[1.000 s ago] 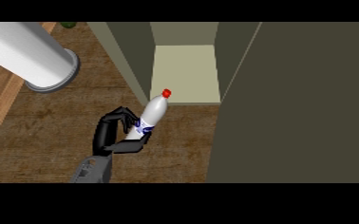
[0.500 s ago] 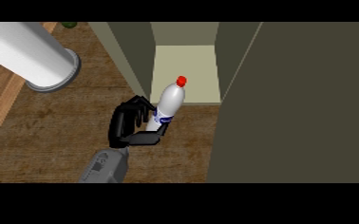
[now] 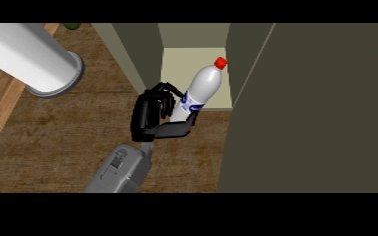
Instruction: Pick up the bottled water, place it into the cabinet and close the cabinet
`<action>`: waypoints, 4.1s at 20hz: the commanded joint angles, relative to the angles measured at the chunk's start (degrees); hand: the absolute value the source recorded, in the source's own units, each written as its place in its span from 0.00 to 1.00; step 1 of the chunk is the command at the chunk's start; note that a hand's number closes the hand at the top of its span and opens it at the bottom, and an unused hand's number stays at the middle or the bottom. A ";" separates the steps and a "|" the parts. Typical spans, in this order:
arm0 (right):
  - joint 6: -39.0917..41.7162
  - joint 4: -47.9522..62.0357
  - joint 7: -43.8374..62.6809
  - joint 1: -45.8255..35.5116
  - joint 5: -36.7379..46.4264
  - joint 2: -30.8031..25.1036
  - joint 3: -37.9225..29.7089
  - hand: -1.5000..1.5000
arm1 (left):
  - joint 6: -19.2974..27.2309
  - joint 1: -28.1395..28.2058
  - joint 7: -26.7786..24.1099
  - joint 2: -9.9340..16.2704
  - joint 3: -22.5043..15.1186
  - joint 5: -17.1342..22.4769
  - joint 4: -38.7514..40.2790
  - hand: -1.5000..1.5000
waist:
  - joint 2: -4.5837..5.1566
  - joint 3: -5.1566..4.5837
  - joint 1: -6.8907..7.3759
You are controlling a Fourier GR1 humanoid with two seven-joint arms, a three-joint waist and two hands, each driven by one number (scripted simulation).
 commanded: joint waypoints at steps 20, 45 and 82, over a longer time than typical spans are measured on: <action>2.79 -4.64 -5.94 8.36 -0.80 -3.32 -0.31 0.00 | 15.67 -23.56 0.45 -0.02 -2.87 13.95 25.36 1.00 | 0.42 -0.02 -1.60; 8.65 -2.65 -12.15 11.08 -7.48 -5.28 -7.68 0.00 | 17.85 -43.28 -6.98 0.55 5.57 10.18 57.13 0.00 | 1.19 0.02 -2.87; 11.25 -3.67 -13.29 15.59 -5.17 -3.04 -8.03 0.00 | -2.84 -30.86 -7.74 -0.02 -0.52 20.36 30.74 0.00 | -0.49 0.05 -0.29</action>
